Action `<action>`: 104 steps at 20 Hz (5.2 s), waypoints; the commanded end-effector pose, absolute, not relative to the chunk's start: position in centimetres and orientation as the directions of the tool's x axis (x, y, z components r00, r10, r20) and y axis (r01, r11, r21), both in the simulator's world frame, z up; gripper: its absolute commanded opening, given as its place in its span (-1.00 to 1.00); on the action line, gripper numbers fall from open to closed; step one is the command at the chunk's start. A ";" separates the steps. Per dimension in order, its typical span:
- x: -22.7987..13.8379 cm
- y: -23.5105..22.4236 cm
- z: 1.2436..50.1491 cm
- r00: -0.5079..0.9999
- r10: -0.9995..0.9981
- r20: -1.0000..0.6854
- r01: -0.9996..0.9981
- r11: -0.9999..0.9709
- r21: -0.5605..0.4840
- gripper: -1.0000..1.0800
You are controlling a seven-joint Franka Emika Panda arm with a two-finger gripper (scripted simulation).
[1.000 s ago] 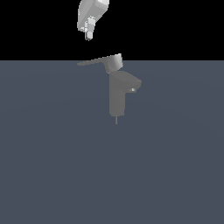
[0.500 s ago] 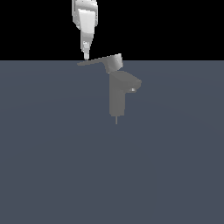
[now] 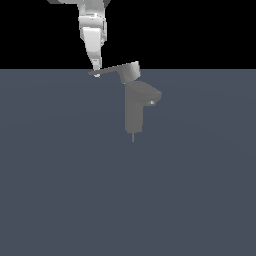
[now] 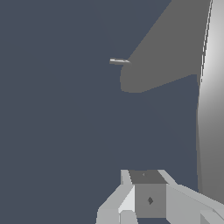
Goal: Turn on the faucet by rotating a designated handle.
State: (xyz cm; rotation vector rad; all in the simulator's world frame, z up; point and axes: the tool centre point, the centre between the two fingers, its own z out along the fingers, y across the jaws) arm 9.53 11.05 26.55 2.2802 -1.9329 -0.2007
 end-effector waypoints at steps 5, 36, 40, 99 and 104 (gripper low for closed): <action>9.7 11.2 26.3 0.154 -0.988 -0.001 -0.969 -0.151 0.196 -1.00; 2.9 10.3 27.6 0.154 -0.988 -0.001 -0.969 -0.151 0.196 -1.00; 2.0 10.2 27.8 0.154 -0.988 -0.001 -0.969 -0.151 0.196 -1.00; -5.4 -8.3 29.8 0.154 -0.988 0.000 -0.969 -0.151 0.197 -1.00; -5.0 -7.0 29.3 0.183 -0.983 -0.006 -0.962 -0.181 0.207 -1.00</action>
